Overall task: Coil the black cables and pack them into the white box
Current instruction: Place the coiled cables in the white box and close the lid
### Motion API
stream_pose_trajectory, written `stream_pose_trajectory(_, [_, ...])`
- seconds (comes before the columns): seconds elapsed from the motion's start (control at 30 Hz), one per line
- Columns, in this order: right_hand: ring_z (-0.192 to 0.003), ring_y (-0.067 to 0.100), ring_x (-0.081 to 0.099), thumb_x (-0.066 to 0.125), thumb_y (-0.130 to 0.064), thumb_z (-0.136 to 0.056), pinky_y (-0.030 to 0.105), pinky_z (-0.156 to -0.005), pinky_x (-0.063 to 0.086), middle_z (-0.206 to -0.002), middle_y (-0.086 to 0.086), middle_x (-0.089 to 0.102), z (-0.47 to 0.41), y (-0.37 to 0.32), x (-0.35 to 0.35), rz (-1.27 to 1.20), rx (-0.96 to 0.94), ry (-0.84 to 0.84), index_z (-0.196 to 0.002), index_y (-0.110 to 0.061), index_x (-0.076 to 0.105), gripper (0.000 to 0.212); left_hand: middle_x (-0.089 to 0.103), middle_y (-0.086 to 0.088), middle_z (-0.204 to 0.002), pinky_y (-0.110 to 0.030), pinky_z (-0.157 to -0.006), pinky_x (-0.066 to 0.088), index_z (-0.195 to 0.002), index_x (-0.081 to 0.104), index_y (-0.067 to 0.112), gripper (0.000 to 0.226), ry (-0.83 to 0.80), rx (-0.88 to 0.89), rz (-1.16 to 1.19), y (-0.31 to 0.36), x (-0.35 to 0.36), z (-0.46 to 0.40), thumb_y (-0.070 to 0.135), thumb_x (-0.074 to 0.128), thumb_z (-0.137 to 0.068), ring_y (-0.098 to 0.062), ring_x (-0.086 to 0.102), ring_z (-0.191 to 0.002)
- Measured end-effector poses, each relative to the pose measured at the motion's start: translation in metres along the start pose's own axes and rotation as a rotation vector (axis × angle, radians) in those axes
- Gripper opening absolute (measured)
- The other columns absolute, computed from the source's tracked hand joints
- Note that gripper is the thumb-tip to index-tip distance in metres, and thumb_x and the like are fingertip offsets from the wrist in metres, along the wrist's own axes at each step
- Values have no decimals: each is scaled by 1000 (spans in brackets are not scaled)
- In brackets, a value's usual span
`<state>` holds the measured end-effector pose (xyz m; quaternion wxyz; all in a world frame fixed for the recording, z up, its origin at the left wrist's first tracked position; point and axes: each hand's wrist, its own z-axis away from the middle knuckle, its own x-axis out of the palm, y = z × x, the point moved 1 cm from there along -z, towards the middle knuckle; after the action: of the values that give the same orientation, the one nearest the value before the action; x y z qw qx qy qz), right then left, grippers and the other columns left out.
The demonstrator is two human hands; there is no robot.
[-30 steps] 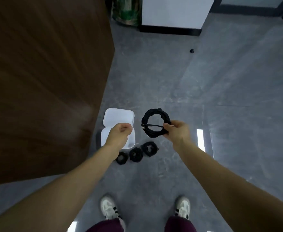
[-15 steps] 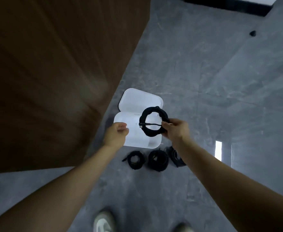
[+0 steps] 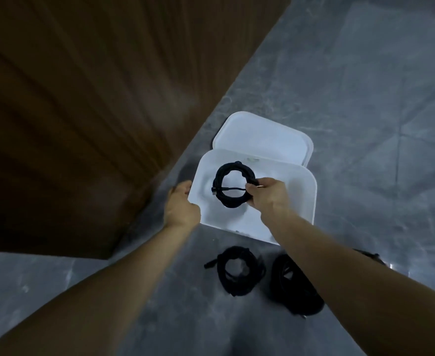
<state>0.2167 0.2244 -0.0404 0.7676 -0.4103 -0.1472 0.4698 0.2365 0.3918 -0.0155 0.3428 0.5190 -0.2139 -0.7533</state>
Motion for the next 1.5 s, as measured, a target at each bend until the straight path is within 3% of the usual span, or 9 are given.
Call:
stream_pose_trajectory(0.13, [-92,41,65,70,-6,-80,51,-83,54,-92,21,63,-13,6,16,15,-2,72,-68,-14,45,29,53,-3,-119,-25,-82,43,-124,60,21,51,32,59,17,-12,4,-6,-6,52,-81,-19,54,-100])
stream_pose_trajectory(0.43, [-76,41,59,63,-4,-84,36,-70,53,-83,27,63,-30,8,36,215,-141,116,-98,16,62,24,50,0,-131,-30,-96,46,-132,56,24,60,55,87,63,-27,11,-15,-10,45,-83,-13,55,-107])
stream_pose_trajectory(0.6, [-53,19,32,57,-6,-86,25,-48,27,-55,5,35,-31,3,25,497,-219,-12,-67,-2,51,21,52,-2,-132,-34,-100,46,-132,55,23,59,28,100,81,-30,9,-15,-11,46,-85,-14,55,-111])
stream_pose_trajectory(0.7, [-80,23,54,58,-7,-88,24,-69,46,-89,9,61,-23,-3,10,478,-287,-79,-92,-3,65,9,54,-4,-131,-33,-99,46,-132,54,20,54,16,122,68,-25,7,-14,-6,52,-86,-18,56,-115])
stream_pose_trajectory(0.77, [-93,18,54,61,-9,-89,24,-79,46,-119,11,61,-14,-8,-6,404,-293,-70,-121,-5,59,33,51,-3,-134,-30,-99,43,-134,51,17,49,34,156,53,-15,9,-8,-1,56,-88,-18,53,-119])
stream_pose_trajectory(0.9, [-77,16,55,62,-9,-88,13,-53,43,-115,13,64,7,-17,-53,398,-371,-6,-119,-5,60,31,47,-5,-129,-26,-98,40,-129,53,12,39,23,262,36,21,26,14,3,55,-91,-20,53,-115])
stream_pose_trajectory(1.03, [-92,20,59,64,-10,-87,12,-66,39,-111,13,67,34,-13,-116,431,-387,125,-113,-4,65,27,55,-5,-114,-26,-88,44,-117,59,10,27,-145,375,25,53,67,54,5,55,-90,-17,56,-94])
stream_pose_trajectory(1.3, [-112,32,56,61,-19,-90,30,-87,44,-122,19,59,65,49,-233,595,-73,298,-122,1,56,38,47,-12,-133,-33,-101,40,-130,48,8,45,-608,535,-408,72,168,126,33,54,-94,-27,50,-120])
stream_pose_trajectory(1.5, [-68,22,52,59,-28,-91,31,-58,43,-93,18,58,67,105,-250,460,208,198,-115,5,53,42,37,-20,-143,-40,-104,34,-138,34,3,63,-621,445,-825,71,210,129,50,39,-96,-36,39,-130])
